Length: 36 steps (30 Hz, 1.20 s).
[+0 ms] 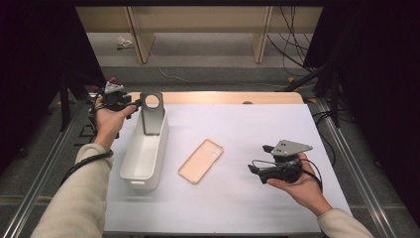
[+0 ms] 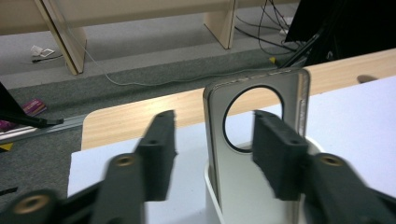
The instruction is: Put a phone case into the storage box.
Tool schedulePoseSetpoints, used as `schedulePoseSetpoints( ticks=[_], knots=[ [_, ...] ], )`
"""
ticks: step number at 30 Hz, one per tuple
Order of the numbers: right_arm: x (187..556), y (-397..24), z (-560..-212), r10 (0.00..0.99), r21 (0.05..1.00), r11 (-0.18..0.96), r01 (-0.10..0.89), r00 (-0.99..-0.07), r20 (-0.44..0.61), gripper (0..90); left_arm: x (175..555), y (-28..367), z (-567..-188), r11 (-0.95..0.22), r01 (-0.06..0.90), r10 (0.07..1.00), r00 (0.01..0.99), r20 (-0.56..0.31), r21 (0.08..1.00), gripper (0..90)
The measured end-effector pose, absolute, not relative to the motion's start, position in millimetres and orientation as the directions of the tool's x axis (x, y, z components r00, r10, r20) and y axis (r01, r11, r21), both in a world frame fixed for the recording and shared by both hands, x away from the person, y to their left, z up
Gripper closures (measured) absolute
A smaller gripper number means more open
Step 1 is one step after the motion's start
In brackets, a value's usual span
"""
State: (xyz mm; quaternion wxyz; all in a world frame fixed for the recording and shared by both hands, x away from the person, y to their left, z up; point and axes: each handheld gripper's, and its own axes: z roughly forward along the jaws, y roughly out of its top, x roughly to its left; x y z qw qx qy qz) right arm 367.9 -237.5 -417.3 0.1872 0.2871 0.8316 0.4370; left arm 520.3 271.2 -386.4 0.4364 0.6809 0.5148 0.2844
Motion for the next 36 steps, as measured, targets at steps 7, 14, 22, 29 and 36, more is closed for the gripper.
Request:
schedulePoseSetpoints(
  ticks=[7, 14, 22, 29, 36],
  knots=[
    [368.1, -236.0, -417.6, 0.64, 0.831, 0.46, 0.315, -0.766, -0.064, 16.4, 498.6, 276.0, -378.5, -0.067, 0.455, 0.952, 0.296, -0.08, 0.888, 16.4],
    [368.4, -235.5, -417.4, 0.641, 0.831, 0.458, 0.316, -0.765, -0.062, 16.4, 469.2, 273.1, -378.4, -0.058, 0.444, 0.933, 0.344, -0.11, 0.894, 4.8],
    [368.4, -235.4, -417.1, 0.643, 0.832, 0.455, 0.317, -0.763, -0.061, 16.4, 438.1, 265.0, -379.4, -0.089, 0.407, 0.928, 0.366, -0.073, 0.909, 2.2],
    [369.0, -235.0, -417.4, 0.643, 0.832, 0.455, 0.317, -0.764, -0.06, 16.4, 409.7, 253.8, -385.0, -0.104, 0.381, 0.918, 0.392, -0.058, 0.919, 2.6],
    [370.2, -233.6, -417.8, 0.642, 0.833, 0.452, 0.319, -0.764, -0.056, 16.4, 386.1, 245.5, -392.6, -0.072, 0.372, 0.898, 0.428, -0.102, 0.925, 3.0]
  ],
)
